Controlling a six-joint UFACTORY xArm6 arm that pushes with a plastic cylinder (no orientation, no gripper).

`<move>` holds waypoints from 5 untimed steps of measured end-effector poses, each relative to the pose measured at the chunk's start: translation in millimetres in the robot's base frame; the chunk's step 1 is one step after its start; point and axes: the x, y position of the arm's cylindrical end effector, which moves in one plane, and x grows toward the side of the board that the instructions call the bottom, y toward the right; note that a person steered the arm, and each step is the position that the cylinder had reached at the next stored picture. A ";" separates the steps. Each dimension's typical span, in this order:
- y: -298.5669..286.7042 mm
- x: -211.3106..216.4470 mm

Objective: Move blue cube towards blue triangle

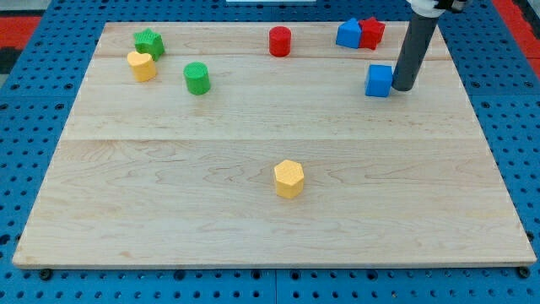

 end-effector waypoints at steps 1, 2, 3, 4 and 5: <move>-4.0 0.0; -15.8 0.0; -20.6 0.0; -20.8 12.0; -34.5 29.5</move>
